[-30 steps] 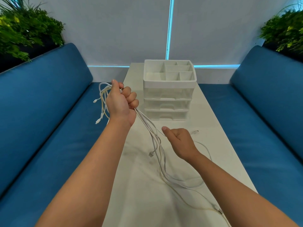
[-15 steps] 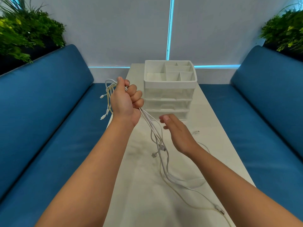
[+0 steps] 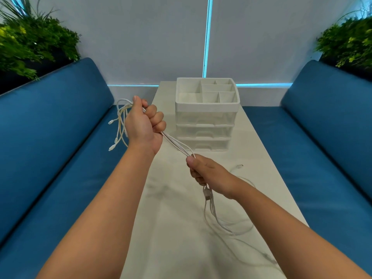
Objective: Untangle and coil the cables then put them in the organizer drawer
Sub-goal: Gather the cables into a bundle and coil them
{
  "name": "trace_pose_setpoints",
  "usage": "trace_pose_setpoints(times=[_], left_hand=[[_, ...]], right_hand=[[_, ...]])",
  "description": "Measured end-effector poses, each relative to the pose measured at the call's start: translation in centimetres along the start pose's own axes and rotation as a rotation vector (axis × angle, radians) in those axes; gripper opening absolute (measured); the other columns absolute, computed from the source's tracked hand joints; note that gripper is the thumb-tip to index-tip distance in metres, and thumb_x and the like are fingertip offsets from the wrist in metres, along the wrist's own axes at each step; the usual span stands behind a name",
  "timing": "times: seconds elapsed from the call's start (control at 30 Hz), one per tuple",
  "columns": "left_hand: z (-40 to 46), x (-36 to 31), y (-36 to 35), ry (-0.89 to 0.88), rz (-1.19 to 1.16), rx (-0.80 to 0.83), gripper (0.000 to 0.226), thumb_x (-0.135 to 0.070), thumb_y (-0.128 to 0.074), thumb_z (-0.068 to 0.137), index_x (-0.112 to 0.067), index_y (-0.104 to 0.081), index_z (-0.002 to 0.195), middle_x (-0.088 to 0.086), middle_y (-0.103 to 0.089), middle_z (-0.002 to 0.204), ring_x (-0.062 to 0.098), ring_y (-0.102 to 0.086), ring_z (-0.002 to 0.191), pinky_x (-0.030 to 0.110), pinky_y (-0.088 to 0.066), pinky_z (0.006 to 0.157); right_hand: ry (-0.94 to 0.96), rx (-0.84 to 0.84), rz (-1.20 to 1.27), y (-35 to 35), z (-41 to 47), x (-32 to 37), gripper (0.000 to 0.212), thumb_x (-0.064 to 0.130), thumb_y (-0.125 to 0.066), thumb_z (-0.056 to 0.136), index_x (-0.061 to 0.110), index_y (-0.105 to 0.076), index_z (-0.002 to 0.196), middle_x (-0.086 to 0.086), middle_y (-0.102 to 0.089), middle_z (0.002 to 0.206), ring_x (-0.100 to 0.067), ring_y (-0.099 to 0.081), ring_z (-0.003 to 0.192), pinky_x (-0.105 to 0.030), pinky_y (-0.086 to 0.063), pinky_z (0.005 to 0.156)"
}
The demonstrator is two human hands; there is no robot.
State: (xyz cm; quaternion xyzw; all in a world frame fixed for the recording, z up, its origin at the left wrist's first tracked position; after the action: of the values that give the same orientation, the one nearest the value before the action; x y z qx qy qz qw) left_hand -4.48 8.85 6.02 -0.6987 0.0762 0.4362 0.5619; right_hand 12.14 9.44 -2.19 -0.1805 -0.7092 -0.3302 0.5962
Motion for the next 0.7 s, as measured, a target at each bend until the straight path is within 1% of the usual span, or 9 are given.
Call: trace_pose_setpoints(times=[0.17, 0.2, 0.27, 0.33, 0.4, 0.43, 0.57, 0.63, 0.7], left_hand=[[0.2, -0.4, 0.2, -0.018, 0.032, -0.021, 0.042, -0.038, -0.032, 0.107, -0.022, -0.041, 0.070, -0.008, -0.023, 0.052, 0.008, -0.014, 0.045, 0.020, -0.014, 0.037], [0.2, -0.3, 0.1, -0.017, 0.043, -0.025, 0.041, -0.038, -0.032, 0.107, -0.021, -0.041, 0.070, -0.008, -0.023, 0.052, 0.008, -0.014, 0.045, 0.020, -0.014, 0.037], [0.1, 0.0, 0.1, -0.018, 0.059, -0.029, 0.041, -0.038, -0.032, 0.107, -0.021, -0.041, 0.070, -0.008, -0.023, 0.052, 0.008, -0.014, 0.045, 0.021, -0.014, 0.038], [0.1, 0.2, 0.0, -0.016, 0.069, -0.031, 0.041, -0.037, -0.033, 0.107, -0.021, -0.040, 0.070, -0.008, -0.023, 0.051, 0.007, -0.014, 0.044, 0.020, -0.014, 0.037], [0.2, 0.4, 0.0, -0.009, 0.068, -0.041, 0.040, -0.037, -0.032, 0.107, -0.021, -0.039, 0.071, -0.009, -0.023, 0.050, 0.007, -0.014, 0.043, 0.020, -0.014, 0.037], [0.2, 0.5, 0.0, -0.006, 0.067, -0.053, 0.040, -0.037, -0.032, 0.107, -0.021, -0.039, 0.071, -0.009, -0.023, 0.049, 0.007, -0.014, 0.042, 0.020, -0.014, 0.036], [0.5, 0.7, 0.5, -0.004, 0.050, -0.120, 0.039, -0.036, -0.032, 0.107, -0.020, -0.039, 0.072, -0.009, -0.023, 0.048, 0.007, -0.015, 0.041, 0.020, -0.014, 0.035], [0.7, 0.8, 1.0, -0.004, 0.034, -0.177, 0.039, -0.036, -0.033, 0.107, -0.020, -0.040, 0.072, -0.008, -0.025, 0.048, 0.007, -0.016, 0.041, 0.020, -0.016, 0.035], [1.0, 0.9, 1.6, 0.003, -0.003, -0.249, 0.038, -0.034, -0.034, 0.107, -0.019, -0.040, 0.073, -0.008, -0.025, 0.048, 0.008, -0.018, 0.040, 0.021, -0.016, 0.036]], right_hand=[[0.171, -0.210, -0.556, 1.0, -0.9, -0.5, 0.024, 0.046, -0.042, 0.099, 0.027, -0.039, 0.085, 0.009, -0.040, 0.059, -0.011, -0.037, 0.055, -0.027, -0.029, 0.054], [0.177, -0.246, -0.641, 1.2, -1.1, -0.8, 0.018, 0.047, -0.039, 0.100, 0.029, -0.043, 0.098, 0.010, -0.041, 0.058, -0.013, -0.040, 0.056, -0.030, -0.030, 0.055], [0.194, -0.271, -0.749, 1.2, -1.4, -1.3, 0.032, 0.045, -0.035, 0.101, 0.036, -0.037, 0.132, 0.019, -0.046, 0.066, -0.016, -0.047, 0.064, -0.030, -0.034, 0.061], [0.233, -0.276, -0.711, 1.2, -1.6, -1.5, 0.041, 0.043, -0.036, 0.102, 0.043, -0.032, 0.143, 0.024, -0.060, 0.089, -0.013, -0.056, 0.079, -0.027, -0.042, 0.071], [0.319, -0.339, -0.636, 1.6, -1.7, -1.7, 0.039, 0.040, -0.039, 0.102, 0.042, -0.041, 0.140, 0.017, -0.065, 0.114, -0.010, -0.061, 0.097, -0.025, -0.048, 0.083], [0.370, -0.377, -0.616, 1.8, -1.8, -1.7, 0.037, 0.039, -0.041, 0.102, 0.038, -0.048, 0.138, 0.012, -0.066, 0.114, -0.010, -0.062, 0.099, -0.024, -0.049, 0.085], [0.491, -0.467, -0.600, 2.0, -2.4, -1.6, 0.033, 0.042, -0.040, 0.099, 0.022, -0.064, 0.111, 0.013, -0.063, 0.091, -0.007, -0.057, 0.079, -0.019, -0.045, 0.069], [0.452, -0.509, -0.656, 2.2, -2.4, -1.4, 0.043, 0.053, -0.036, 0.096, 0.017, -0.058, 0.089, 0.010, -0.054, 0.071, -0.015, -0.049, 0.063, -0.024, -0.038, 0.056], [0.436, -0.537, -0.696, 1.9, -2.4, -0.9, 0.056, 0.062, -0.029, 0.094, 0.014, -0.052, 0.079, 0.007, -0.050, 0.061, -0.020, -0.045, 0.054, -0.029, -0.036, 0.051]])
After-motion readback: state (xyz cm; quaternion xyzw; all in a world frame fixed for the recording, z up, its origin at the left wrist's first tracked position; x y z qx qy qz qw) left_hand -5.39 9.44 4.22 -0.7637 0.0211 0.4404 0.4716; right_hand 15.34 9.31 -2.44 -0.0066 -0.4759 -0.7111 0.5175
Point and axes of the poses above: each hand's wrist, its own z-axis towards the middle knuckle, its own y-axis out of the back of the hand, x = y × z, the point moved 4 cm from there along z, towards the middle knuckle
